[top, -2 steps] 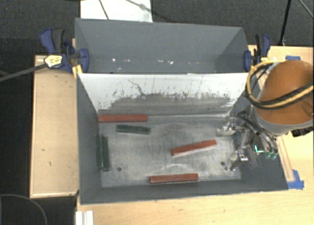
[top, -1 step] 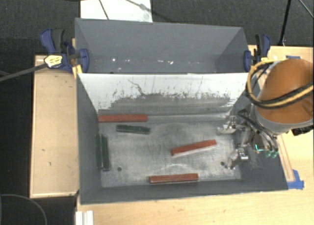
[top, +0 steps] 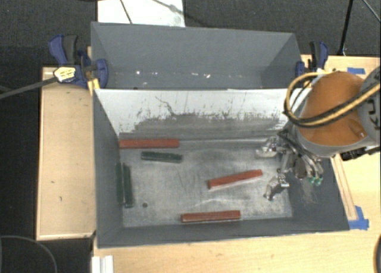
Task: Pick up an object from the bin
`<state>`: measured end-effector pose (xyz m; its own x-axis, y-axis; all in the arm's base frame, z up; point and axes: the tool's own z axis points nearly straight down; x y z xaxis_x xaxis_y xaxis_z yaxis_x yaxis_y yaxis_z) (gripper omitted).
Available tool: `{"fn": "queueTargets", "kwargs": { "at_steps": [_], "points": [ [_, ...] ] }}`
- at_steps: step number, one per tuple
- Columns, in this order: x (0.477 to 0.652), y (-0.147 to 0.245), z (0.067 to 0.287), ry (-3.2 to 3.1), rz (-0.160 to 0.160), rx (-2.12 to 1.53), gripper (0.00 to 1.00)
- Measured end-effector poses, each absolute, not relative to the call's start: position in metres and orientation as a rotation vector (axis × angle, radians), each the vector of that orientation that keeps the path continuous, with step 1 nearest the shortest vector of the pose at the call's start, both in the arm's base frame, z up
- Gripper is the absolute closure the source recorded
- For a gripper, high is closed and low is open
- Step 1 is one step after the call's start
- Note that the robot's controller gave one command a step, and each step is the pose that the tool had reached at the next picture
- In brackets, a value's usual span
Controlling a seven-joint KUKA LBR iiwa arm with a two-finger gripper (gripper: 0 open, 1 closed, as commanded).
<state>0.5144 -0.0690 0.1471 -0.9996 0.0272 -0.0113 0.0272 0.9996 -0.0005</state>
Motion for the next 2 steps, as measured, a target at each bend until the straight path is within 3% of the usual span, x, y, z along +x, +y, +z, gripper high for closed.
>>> {"fn": "queueTargets", "kwargs": {
  "at_steps": [1,2],
  "points": [
    [0.5511,-0.0524,0.0741,3.107,-0.001,-0.438,1.00],
    [0.5511,-0.0524,0.0742,3.107,-0.002,-0.439,1.00]
  ]
}}
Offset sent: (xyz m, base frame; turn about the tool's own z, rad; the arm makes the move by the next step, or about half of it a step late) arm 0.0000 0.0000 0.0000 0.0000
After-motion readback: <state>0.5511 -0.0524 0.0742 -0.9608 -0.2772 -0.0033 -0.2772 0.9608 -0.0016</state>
